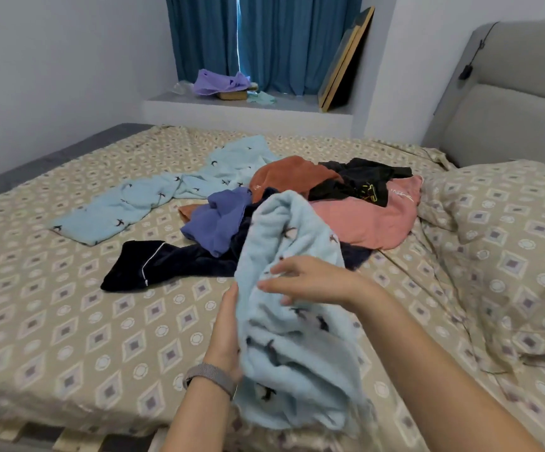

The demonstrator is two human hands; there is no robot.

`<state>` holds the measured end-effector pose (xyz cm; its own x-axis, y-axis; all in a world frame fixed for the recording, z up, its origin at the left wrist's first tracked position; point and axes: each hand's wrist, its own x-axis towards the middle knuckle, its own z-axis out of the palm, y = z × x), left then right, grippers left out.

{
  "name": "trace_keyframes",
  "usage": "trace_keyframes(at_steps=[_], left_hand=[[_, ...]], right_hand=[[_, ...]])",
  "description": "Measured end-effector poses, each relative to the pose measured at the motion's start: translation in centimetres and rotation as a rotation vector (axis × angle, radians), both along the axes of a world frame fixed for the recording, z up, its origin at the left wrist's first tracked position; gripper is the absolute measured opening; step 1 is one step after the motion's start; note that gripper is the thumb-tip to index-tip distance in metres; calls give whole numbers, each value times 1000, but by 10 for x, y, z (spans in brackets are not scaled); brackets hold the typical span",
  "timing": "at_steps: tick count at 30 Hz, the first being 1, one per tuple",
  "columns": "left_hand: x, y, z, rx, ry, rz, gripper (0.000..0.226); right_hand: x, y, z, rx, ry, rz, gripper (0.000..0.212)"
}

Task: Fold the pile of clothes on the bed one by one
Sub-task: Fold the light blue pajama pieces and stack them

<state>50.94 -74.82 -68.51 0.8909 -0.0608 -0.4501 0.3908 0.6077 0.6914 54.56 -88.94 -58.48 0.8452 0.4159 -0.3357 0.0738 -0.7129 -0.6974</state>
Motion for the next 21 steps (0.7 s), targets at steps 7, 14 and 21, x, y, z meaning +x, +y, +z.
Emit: trace_keyframes(at_steps=[7,14,21], left_hand=[[-8,38,-29,483,170,156,70],[5,16,-12,1199,5,-116,71],[-3,40,-43,1279,135,-529,45]], right_hand=[[-10,10,-66,363,-95,-61,18],[1,-22,-103,-20,-406,-209,71],[-3,-3,-120,251,-440,-101,44]])
